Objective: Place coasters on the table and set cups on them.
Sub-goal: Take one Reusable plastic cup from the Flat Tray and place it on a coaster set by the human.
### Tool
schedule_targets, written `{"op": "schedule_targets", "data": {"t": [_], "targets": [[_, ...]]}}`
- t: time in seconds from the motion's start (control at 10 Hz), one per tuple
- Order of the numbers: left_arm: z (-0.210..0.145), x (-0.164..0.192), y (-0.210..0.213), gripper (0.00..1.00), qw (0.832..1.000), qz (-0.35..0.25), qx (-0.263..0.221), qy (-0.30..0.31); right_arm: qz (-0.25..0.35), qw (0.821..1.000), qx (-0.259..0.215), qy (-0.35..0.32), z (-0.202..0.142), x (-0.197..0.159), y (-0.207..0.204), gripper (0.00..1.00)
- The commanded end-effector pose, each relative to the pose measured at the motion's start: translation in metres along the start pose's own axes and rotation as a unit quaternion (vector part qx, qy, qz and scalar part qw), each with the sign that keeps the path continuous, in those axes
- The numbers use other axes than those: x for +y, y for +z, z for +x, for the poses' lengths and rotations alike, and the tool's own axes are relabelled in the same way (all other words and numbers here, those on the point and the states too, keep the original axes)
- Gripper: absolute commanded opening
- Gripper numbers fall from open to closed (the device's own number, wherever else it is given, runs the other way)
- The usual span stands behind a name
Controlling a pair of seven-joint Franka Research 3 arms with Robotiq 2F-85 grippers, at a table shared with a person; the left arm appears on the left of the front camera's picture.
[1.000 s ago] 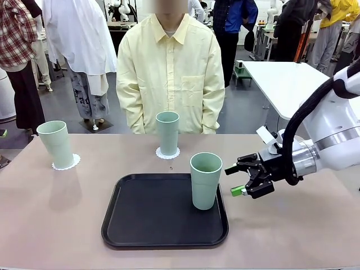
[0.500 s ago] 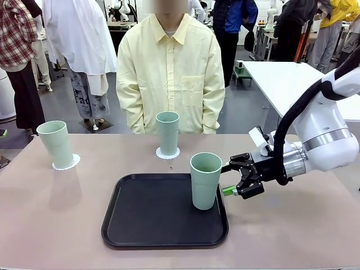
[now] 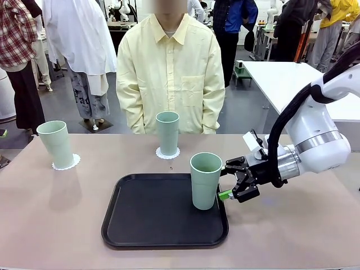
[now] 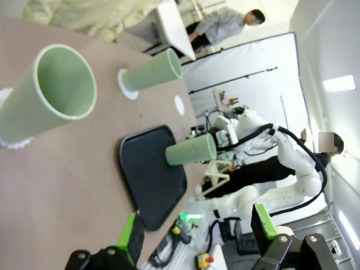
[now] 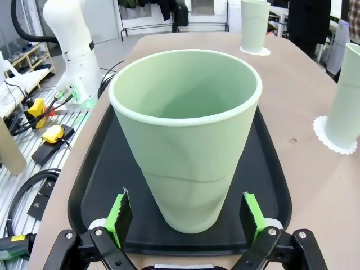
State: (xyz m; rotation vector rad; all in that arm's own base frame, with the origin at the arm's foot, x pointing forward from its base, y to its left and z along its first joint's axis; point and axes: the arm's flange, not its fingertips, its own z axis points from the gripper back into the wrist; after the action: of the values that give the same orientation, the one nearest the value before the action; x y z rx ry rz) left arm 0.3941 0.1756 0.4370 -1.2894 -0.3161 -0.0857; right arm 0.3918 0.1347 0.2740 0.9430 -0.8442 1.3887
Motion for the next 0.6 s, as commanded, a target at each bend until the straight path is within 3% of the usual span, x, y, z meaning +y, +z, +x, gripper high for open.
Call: {"op": "schedule_targets", "data": {"t": [0.0, 0.5], "targets": [[-0.001, -0.002, 0.001, 1.0, 1.0, 0.0, -0.002, 0.002, -0.014, 1.0, -0.005, 0.015, -0.003, -0.005, -0.015, 1.0], [-0.001, -0.002, 0.001, 1.0, 1.0, 0.0, -0.002, 0.002, 0.007, 1.0, -0.008, 0.013, -0.001, -0.007, -0.037, 1.0]]}}
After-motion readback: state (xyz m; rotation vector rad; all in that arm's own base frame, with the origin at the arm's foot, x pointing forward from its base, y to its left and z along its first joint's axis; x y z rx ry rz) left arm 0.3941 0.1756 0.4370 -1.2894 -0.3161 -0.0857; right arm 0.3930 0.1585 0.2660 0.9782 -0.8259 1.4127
